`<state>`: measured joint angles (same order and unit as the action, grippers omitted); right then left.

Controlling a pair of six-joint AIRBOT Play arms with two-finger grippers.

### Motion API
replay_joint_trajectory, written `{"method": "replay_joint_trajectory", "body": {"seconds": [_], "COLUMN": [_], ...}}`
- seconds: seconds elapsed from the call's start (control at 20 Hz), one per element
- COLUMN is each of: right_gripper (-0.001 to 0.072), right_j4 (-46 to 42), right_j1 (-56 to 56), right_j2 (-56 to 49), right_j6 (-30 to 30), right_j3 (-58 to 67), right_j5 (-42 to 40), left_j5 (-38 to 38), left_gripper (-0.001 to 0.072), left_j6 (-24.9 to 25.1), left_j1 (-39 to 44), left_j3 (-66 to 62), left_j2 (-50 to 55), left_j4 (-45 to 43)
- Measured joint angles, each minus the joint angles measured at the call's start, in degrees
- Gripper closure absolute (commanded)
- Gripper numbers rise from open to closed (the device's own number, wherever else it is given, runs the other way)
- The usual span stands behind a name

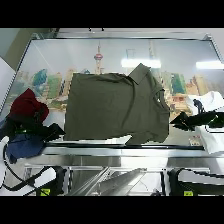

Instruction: Fold the shirts.

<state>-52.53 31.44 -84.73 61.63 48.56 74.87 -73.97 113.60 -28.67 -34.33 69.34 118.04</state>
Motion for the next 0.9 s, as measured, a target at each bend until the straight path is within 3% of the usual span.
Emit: {"method": "replay_joint_trajectory", "body": {"seconds": [0.25,0.6,0.7,0.85,0.9], "right_gripper": [0.0343,0.0345,0.0345,0.0355,0.0483], "right_j4": [-0.37,1.46,2.27,3.28,3.5], "right_j1": [0.0,-0.9,-2.12,-4.37,-5.11], "right_j2": [-0.39,-2.23,-2.58,-2.84,-2.89], "right_j6": [-0.79,-1.29,-2.05,-2.8,-2.97], "right_j3": [-0.52,-2.12,-3.5,-4.61,-4.79], "right_j5": [-0.61,-0.26,-0.2,-0.26,-0.52], "left_j5": [3.3,5.88,6.36,7.1,7.56], "left_gripper": [0.0232,0.0234,0.0434,0.0467,0.0657], "left_j6": [0.46,5.84,6.78,8.28,8.52], "left_j1": [-0.02,-0.04,-0.02,0.57,1.25], "left_j3": [1.27,7.1,8.09,8.76,8.85], "left_j2": [-0.09,-0.13,-0.13,-0.04,-0.04], "left_j4": [1.09,10.71,11.74,13.22,13.62]}}
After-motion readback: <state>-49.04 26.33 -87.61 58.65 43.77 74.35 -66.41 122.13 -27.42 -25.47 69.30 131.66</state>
